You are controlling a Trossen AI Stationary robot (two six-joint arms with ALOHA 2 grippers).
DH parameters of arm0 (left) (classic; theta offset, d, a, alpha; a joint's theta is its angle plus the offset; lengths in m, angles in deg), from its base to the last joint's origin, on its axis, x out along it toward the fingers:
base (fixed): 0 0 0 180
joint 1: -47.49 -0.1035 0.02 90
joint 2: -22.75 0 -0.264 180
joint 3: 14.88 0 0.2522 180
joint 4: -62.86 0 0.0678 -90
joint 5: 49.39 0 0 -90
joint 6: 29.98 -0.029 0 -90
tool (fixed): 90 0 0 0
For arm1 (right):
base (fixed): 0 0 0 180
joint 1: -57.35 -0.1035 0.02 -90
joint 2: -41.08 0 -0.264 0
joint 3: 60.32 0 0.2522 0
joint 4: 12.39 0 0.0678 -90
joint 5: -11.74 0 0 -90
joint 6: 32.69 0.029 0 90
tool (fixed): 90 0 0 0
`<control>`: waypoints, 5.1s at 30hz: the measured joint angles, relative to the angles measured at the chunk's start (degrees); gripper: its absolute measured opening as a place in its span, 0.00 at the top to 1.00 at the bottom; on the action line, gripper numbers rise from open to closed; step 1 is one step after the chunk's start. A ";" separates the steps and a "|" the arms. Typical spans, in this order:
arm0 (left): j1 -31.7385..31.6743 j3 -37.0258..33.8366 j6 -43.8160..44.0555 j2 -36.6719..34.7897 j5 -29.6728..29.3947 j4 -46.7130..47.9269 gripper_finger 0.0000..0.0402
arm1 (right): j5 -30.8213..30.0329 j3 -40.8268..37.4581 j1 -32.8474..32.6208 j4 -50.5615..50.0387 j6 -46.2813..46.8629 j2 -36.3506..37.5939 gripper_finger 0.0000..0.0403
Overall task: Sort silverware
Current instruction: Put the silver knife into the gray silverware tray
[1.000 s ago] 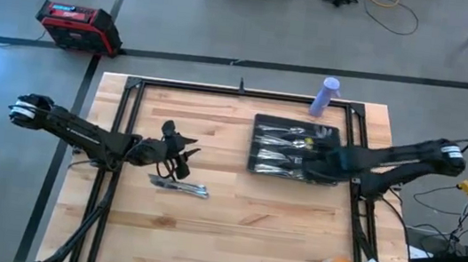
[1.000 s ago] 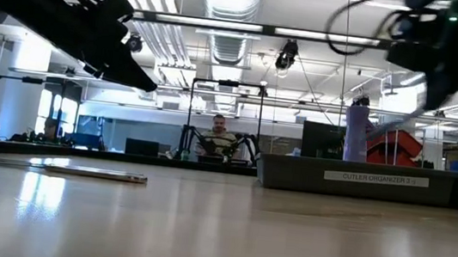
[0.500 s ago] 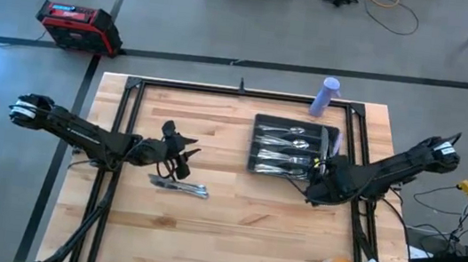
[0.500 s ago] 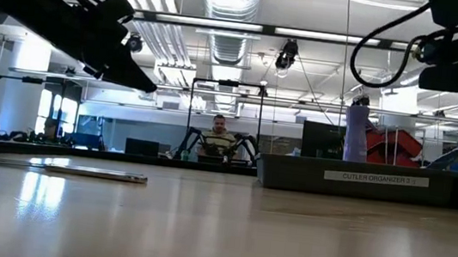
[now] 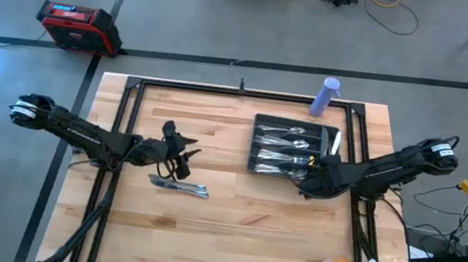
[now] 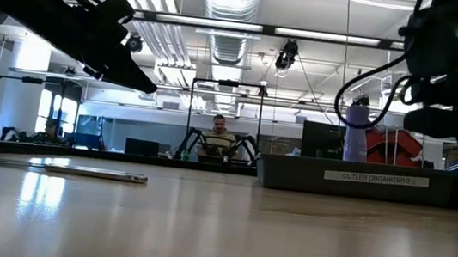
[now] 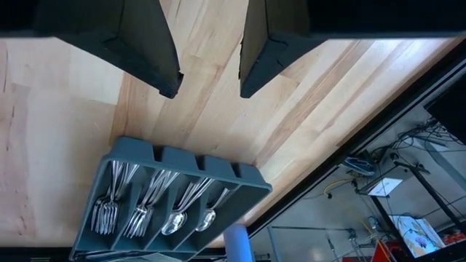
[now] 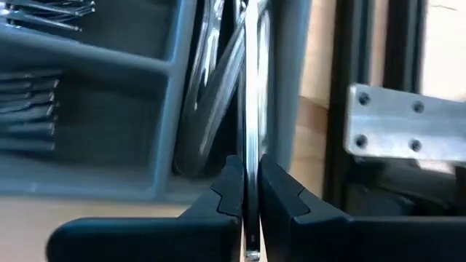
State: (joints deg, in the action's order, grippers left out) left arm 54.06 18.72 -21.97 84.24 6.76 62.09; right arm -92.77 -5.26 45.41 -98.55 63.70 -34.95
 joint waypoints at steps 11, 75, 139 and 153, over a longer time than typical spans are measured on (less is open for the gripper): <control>0.00 0.00 0.00 0.15 0.00 0.00 0.70 | -3.77 2.46 5.74 0.32 -13.40 -0.77 0.68; 5.76 -0.07 24.71 0.25 23.83 27.92 0.71 | 17.04 33.60 9.49 79.98 -103.77 -47.94 1.00; 11.02 -3.28 24.38 -5.18 11.69 23.14 0.71 | 27.11 33.70 17.82 77.01 -112.08 -51.65 1.00; 11.06 -2.73 38.33 -6.85 17.40 37.93 0.71 | 26.52 35.66 17.05 75.80 -111.38 -51.87 1.00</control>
State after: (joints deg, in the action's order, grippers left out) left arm 65.12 15.98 16.37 77.39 24.17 100.03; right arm -66.25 30.41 62.46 -22.75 -47.68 -86.82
